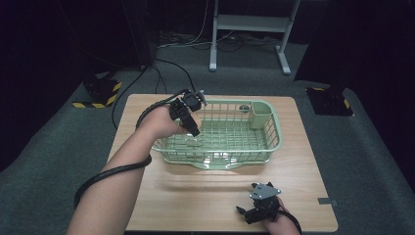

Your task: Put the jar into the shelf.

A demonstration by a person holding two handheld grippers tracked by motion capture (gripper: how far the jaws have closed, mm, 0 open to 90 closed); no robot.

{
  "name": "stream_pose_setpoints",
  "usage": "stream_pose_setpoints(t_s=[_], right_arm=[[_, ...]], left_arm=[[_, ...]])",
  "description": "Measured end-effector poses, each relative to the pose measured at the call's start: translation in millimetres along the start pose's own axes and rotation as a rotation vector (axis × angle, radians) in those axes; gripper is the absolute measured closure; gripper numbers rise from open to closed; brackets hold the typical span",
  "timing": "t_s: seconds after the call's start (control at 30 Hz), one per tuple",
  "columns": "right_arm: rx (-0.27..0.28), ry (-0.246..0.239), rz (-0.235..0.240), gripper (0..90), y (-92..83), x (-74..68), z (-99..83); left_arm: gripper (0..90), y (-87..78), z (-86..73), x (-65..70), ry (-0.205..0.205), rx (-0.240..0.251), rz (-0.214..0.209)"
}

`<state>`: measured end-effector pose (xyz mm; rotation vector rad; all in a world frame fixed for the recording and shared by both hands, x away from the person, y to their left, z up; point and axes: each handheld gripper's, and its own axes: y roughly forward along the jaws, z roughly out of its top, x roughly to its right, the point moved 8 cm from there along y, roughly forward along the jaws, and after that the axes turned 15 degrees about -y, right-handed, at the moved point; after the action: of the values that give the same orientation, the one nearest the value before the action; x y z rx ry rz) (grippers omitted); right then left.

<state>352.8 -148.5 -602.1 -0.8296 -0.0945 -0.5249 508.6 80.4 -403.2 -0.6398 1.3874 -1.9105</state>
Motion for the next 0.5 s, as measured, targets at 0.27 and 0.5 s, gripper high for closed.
stream_pose_setpoints(t_s=[0.27, 0.5], right_arm=[[0.004, 0.002, 0.003, 0.5, -0.3, 0.1, 0.1], [0.006, 0.001, 0.007, 0.6, -0.6, 0.3, 0.1]], left_arm=[[23.6, 13.7, 4.1, 0.3, 0.001, -0.011, 0.001], [23.6, 21.9, 6.7, 0.3, -0.005, -0.015, 0.006]])
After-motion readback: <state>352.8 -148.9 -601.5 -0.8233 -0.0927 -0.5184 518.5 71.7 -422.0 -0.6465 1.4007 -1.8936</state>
